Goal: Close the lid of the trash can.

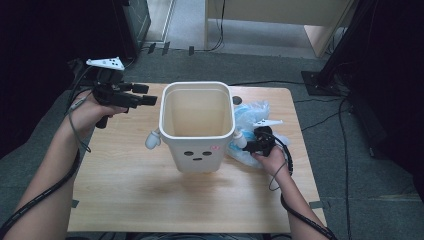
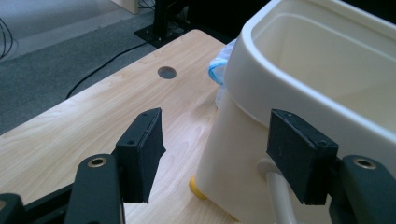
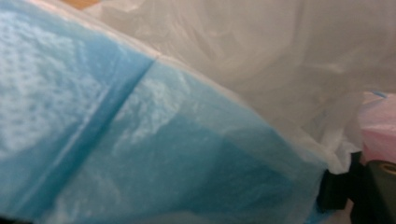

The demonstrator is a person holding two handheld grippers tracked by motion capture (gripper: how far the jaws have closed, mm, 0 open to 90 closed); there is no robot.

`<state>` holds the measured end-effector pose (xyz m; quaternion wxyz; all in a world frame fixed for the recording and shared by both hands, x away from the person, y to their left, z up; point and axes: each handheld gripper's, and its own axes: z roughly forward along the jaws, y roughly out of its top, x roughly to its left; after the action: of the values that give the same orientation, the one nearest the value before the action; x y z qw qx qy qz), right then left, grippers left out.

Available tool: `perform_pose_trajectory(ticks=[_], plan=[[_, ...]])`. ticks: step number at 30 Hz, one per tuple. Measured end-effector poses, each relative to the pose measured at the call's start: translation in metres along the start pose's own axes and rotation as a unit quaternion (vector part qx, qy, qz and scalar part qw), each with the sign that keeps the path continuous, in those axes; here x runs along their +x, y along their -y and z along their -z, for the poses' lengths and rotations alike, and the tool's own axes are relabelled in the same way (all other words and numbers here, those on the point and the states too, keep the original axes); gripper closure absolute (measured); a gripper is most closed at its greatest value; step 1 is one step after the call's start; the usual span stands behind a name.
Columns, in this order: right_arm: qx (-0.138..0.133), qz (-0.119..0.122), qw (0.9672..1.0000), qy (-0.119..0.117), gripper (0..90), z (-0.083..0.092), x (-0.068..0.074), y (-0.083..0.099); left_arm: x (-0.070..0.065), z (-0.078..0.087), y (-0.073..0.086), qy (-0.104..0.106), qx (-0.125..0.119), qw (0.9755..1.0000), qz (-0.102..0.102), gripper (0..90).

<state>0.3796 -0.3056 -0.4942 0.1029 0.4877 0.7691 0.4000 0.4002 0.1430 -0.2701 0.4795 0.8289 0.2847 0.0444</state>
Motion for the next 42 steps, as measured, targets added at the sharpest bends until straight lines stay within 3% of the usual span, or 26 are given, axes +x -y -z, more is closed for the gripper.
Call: perform_pose_trajectory(ticks=[42], plan=[[-0.003, 0.000, 1.0000, 0.002, 25.0, 0.000, 0.001, 0.001, 0.018, -0.030, 0.073, -0.002, -0.009, 1.0000, 0.001, 34.1]])
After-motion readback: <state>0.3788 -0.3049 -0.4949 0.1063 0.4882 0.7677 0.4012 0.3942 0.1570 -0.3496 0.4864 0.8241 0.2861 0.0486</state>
